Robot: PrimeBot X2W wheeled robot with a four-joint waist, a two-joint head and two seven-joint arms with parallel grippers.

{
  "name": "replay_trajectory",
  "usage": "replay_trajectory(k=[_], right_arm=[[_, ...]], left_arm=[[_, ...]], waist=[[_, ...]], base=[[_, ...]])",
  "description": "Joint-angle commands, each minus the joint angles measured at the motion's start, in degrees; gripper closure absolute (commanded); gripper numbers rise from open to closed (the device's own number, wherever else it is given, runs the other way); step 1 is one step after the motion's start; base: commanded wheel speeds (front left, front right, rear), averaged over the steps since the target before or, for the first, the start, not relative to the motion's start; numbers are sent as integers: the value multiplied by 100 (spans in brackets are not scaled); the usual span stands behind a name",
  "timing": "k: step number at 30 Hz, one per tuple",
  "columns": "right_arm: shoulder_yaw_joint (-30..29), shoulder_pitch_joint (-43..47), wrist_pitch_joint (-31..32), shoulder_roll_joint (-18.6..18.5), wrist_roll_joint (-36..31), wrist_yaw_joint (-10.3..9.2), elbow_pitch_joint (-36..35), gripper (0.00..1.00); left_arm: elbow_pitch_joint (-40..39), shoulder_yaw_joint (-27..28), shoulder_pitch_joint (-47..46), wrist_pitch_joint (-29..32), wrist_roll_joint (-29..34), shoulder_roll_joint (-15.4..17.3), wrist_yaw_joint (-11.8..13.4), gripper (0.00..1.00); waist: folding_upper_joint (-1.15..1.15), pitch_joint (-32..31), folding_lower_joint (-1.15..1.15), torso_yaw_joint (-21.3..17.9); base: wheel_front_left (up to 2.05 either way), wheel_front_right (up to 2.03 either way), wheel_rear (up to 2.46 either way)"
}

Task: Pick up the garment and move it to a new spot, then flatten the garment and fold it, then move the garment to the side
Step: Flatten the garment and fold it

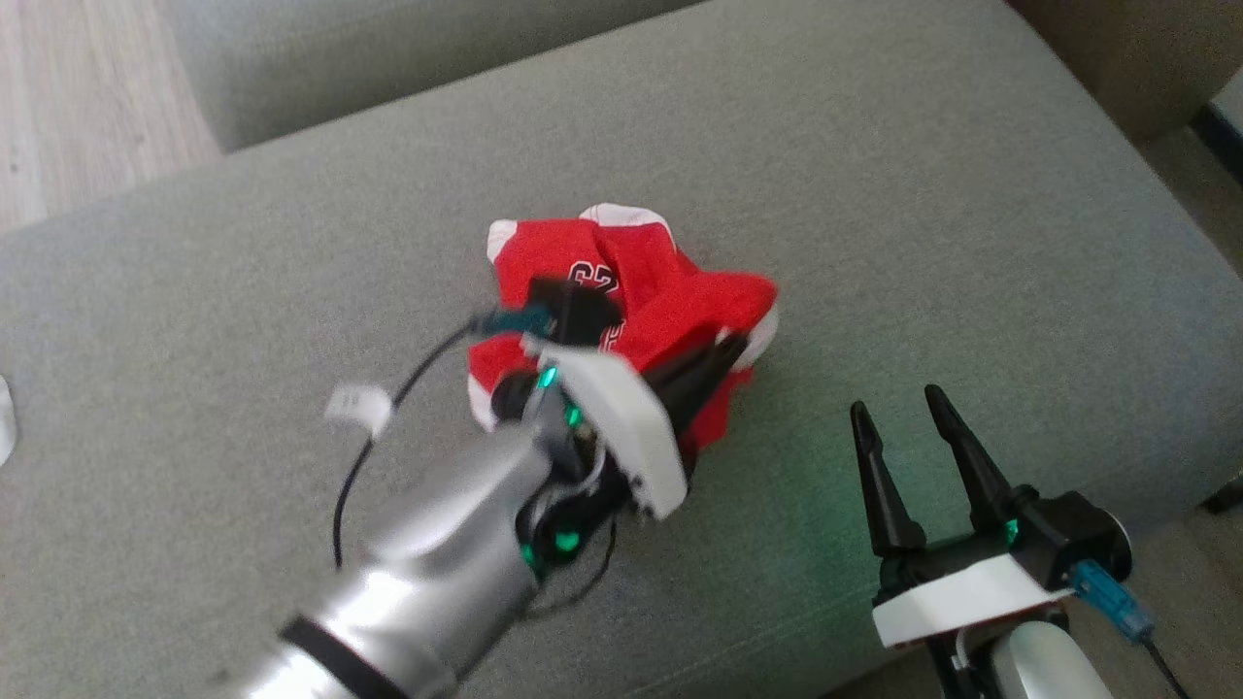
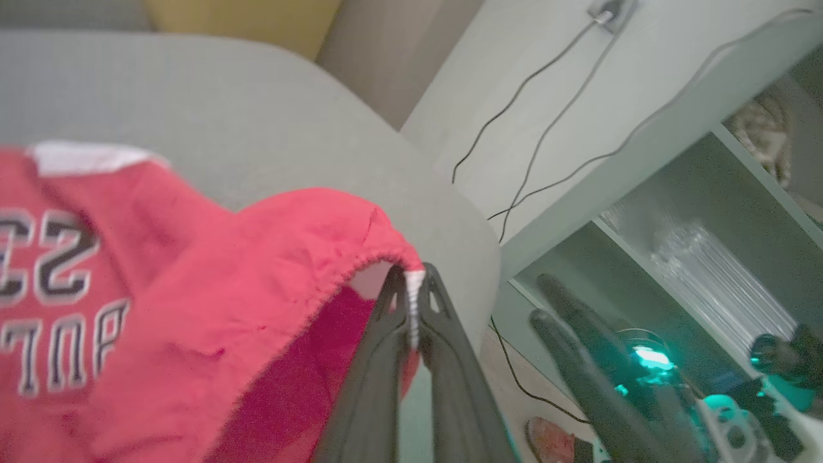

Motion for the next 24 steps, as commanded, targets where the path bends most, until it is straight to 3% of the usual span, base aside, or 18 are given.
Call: replay_trajectory(k=[1, 5, 9, 14, 17, 22, 24], right_arm=[[128, -112, -22, -19, 21, 21, -147, 0], [102, -5, -22, -19, 4, 21, -131, 0], [3, 73, -22, -19, 43, 21, -211, 0], [-55, 218, -22, -19, 20, 21, -261, 0], [-172, 342, -22, -19, -2, 21, -279, 0], [-211, 503, -22, -19, -89, 21, -230, 0], [-127, 503, -22, -20, 5, 21, -127, 0]], left_arm=[[-340, 124, -598, 40, 60, 148, -42, 100], [-1009, 162, -1134, 283, 23, 533, -74, 100], [-1838, 372, -1033, 348, -26, 1231, 0, 100], [-2812, 576, 299, 76, -37, 2479, 560, 100], [-3213, 758, 1391, -291, -295, 3030, 923, 100], [-3420, 838, 2525, -742, -395, 3559, 1306, 100], [-3337, 726, 2599, -789, -140, 3754, 1279, 100]], waist=[[0, -154, 0, -34], [0, -352, 0, -1], [0, -443, 0, 145], [0, -501, 0, 497], [0, -519, 0, 824], [0, -554, 0, 1507], [0, -529, 0, 1769]], base=[[0, 0, 0], [0, 0, 0], [0, 0, 0], [0, 0, 0], [0, 0, 0], [0, 0, 0], [0, 0, 0]])
